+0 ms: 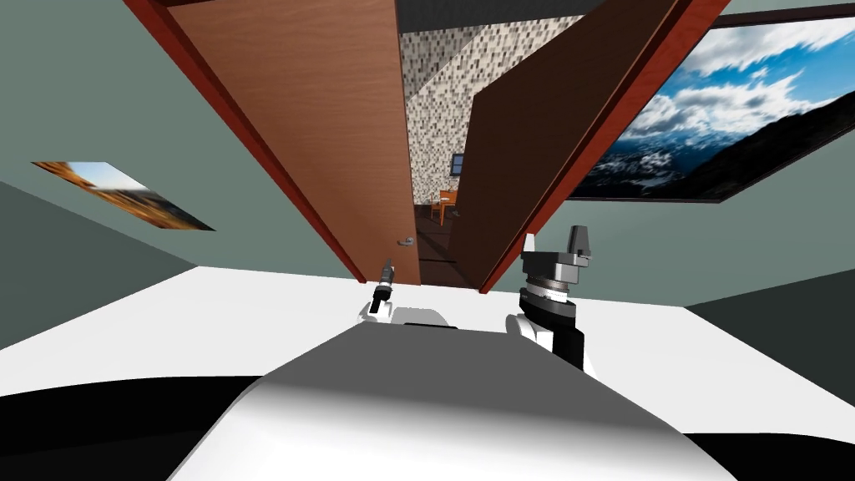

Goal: Push the door open

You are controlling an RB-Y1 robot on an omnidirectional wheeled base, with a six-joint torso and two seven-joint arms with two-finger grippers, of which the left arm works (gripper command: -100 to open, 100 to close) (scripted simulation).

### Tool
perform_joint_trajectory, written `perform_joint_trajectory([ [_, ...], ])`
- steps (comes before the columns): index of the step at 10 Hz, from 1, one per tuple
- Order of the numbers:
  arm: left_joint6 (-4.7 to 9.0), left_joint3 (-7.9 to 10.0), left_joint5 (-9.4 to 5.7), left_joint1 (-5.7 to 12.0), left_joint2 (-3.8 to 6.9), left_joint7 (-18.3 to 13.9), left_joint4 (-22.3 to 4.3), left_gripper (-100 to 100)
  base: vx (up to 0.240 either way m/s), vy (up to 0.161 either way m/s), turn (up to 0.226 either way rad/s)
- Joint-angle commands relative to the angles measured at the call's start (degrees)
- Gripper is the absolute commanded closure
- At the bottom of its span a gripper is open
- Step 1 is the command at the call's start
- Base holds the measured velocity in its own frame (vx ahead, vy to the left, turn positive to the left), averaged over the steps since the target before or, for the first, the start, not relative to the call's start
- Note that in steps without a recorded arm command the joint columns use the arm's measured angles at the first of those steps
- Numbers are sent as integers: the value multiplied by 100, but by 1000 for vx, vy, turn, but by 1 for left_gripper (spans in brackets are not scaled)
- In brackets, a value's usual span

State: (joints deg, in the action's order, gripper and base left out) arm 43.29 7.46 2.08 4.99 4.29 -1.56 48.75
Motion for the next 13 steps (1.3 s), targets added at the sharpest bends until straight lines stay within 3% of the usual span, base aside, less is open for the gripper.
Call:
perform_joint_trajectory([
  [1,33,17,5,97,-41,-15,-268,-100,136,68,-132],
  [10,255,108,6,565,-228,-42,-1433,-100,103,49,-73],
  [13,304,128,-14,572,-137,-31,-1465,-100,103,11,-23],
])
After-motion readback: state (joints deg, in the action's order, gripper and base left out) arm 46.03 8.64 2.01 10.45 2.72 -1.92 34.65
